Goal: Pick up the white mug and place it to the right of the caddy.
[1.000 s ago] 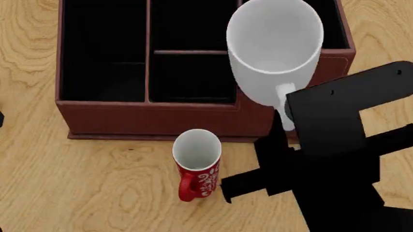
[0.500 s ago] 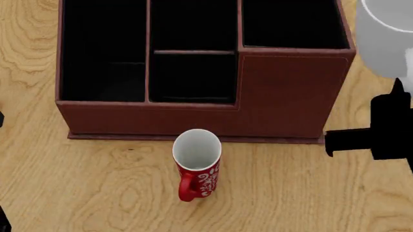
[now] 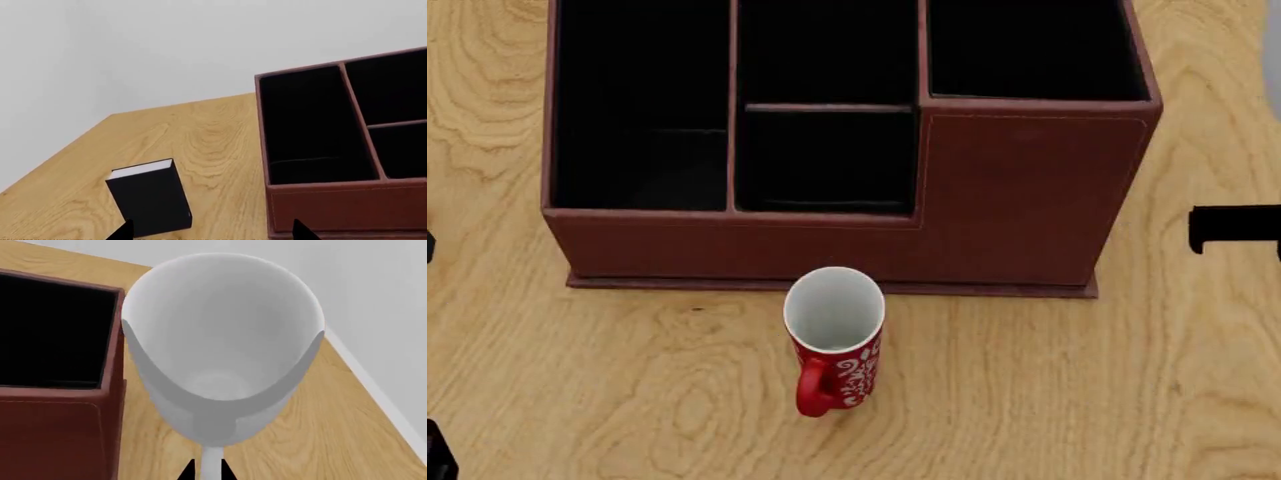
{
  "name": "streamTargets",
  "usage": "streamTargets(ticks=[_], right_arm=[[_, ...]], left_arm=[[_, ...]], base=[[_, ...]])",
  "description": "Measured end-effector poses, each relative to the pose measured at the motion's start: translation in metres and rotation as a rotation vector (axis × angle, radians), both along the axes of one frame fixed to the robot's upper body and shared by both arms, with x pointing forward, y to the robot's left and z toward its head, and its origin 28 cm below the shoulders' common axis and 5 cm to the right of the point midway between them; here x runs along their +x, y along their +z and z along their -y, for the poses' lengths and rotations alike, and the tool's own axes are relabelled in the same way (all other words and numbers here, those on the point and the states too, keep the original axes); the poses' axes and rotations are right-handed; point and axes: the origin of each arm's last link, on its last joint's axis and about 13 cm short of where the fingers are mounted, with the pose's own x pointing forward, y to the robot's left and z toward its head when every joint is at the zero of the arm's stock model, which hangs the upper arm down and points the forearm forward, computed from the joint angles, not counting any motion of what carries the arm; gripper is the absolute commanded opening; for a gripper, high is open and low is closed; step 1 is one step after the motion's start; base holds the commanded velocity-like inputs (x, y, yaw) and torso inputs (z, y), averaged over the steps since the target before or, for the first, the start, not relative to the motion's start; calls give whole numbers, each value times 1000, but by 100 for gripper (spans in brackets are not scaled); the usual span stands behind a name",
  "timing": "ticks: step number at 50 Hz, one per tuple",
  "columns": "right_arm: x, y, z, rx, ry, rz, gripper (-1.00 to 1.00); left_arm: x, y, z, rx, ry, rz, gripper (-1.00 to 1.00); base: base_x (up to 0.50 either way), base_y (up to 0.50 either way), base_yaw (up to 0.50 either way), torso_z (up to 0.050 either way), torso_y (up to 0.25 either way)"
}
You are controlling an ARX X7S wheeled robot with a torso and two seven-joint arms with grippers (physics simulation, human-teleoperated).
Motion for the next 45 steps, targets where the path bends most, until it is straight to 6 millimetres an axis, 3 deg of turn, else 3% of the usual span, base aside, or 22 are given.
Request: streamTargets(ticks=[23, 45], right_arm=[[67, -14, 6, 40, -62, -98, -100], [117, -57, 10, 31, -119, -219, -100]], left_arm=[[-1, -7, -2, -5, 12, -14, 100], [-3, -9, -4, -8, 25, -13, 100]], base=[[0, 0, 0, 0, 1], [0, 0, 0, 0, 0]])
